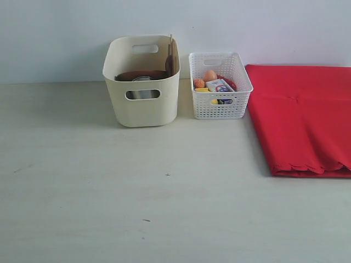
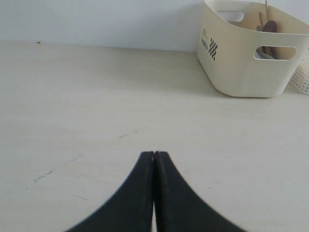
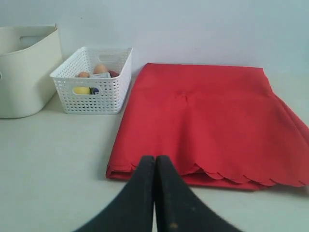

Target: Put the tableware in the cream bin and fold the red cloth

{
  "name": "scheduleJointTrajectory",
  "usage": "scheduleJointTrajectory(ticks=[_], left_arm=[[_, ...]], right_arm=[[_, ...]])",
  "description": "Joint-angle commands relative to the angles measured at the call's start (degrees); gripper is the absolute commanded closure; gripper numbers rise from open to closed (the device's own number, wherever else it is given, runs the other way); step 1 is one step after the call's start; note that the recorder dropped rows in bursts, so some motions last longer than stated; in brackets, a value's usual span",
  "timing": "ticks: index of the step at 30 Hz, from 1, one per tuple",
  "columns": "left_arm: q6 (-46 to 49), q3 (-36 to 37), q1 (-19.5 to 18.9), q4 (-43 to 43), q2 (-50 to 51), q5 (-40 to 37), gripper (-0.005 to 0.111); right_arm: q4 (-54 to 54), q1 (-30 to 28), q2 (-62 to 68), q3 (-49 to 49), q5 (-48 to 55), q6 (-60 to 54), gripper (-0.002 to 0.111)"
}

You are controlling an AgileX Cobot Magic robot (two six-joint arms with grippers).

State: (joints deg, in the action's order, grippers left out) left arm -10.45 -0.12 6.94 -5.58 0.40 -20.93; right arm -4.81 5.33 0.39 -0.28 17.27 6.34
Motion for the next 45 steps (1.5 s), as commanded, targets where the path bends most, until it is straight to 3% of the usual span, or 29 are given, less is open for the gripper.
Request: scheduleJointTrajectory(ticks=[1,45], left_arm=[[-0.3,0.1,-0.2,0.5,-0.4,0.5,0.107],[0.6,0.1,-0.6,-0.2,-0.4,0.5,0.107]], right_arm=[[0.2,-0.4,-0.4,0.3,-1.1,-0.9,0.108],[0.4,-0.4,-0.4,0.3,-1.1,-0.7,0.108]])
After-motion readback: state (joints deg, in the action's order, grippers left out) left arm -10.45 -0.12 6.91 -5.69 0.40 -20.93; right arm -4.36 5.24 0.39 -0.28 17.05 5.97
